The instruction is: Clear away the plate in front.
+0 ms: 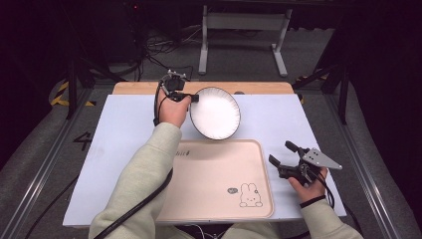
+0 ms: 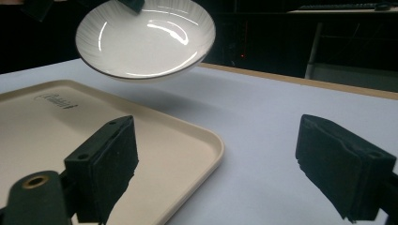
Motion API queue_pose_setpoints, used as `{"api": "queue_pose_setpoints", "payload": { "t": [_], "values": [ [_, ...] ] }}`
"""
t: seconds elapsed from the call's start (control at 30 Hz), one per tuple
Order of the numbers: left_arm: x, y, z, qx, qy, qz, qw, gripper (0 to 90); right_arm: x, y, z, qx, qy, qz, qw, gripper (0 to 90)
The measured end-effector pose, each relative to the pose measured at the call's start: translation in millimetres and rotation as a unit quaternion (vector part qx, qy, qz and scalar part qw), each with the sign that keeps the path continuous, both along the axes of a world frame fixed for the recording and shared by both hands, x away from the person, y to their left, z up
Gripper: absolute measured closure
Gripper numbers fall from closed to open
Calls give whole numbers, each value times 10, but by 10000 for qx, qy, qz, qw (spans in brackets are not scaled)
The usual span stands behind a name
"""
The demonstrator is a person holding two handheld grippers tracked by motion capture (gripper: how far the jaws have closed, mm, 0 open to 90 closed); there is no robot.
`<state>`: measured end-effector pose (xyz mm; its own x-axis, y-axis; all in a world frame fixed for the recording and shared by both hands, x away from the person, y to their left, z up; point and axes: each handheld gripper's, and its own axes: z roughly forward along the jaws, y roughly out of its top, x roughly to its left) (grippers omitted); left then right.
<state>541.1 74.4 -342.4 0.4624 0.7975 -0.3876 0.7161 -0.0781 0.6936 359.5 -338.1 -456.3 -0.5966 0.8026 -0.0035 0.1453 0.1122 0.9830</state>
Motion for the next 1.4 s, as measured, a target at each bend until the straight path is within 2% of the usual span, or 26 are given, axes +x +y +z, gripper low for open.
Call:
{"api": "queue_pose_setpoints", "payload": {
  "t": [0.17,0.33,0.57,0.7,0.83,1.03,1.23,1.4],
  "values": [
    [-74,50,111,55,-22,-106,9999,830,-1,1,0,-5,-2,-2,10000,136],
    [-134,113,166,103,66,-183,9998,827,-1,3,0,-10,-4,4,10000,136],
    [-246,220,242,88,86,-288,9995,827,-7,1,0,-18,-34,6,10000,125],
    [-308,247,257,114,107,-379,9992,827,-9,3,0,-31,-53,21,10000,121],
    [-387,266,274,213,150,-601,9979,823,-1,-12,0,35,-16,40,10000,121],
    [-488,289,294,238,192,-727,9969,823,16,-17,2,63,54,60,9999,131],
    [-605,337,310,236,187,-886,9956,823,35,-44,3,200,178,55,9996,131],
    [-663,376,313,284,211,-949,9949,823,27,-32,2,145,135,86,9998,129]
  ]
}}
